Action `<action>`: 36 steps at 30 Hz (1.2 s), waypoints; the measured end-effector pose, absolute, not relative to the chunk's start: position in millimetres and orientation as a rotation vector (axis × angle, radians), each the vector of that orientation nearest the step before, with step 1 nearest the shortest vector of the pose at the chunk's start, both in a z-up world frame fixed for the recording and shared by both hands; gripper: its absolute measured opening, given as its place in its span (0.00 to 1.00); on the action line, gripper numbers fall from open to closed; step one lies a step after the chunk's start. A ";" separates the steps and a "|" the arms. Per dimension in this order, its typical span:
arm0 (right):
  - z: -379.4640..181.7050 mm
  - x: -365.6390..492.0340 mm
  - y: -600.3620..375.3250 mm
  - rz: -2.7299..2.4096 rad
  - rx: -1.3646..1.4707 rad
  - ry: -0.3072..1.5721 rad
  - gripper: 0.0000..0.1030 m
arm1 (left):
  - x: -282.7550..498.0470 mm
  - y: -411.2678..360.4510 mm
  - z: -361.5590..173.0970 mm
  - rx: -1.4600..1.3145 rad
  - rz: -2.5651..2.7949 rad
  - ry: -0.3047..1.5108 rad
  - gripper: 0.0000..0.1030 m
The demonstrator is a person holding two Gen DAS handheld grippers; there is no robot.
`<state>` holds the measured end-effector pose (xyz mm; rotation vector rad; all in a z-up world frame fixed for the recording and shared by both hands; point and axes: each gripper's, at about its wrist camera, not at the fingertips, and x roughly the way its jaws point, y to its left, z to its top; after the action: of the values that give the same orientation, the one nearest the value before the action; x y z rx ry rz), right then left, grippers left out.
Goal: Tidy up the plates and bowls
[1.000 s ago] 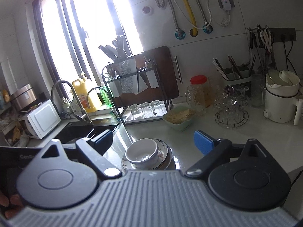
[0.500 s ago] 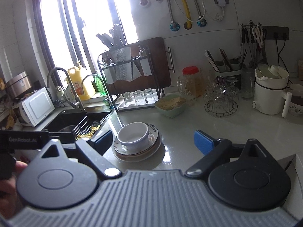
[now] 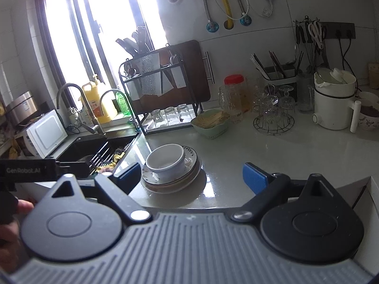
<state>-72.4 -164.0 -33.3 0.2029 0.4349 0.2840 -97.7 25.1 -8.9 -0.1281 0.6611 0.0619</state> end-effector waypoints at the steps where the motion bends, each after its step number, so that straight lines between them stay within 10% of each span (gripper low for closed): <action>1: -33.4 -72.2 -164.0 0.288 0.209 0.438 0.91 | -98.3 25.2 -8.9 -0.126 0.060 0.663 0.96; 36: -36.5 -83.0 -167.5 0.271 0.205 0.432 0.91 | -100.9 23.6 -13.9 -0.127 0.028 0.691 0.96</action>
<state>-83.0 -167.5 -36.5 0.2046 0.4324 0.2709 -100.9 23.6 -13.9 -0.1274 0.6911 0.0278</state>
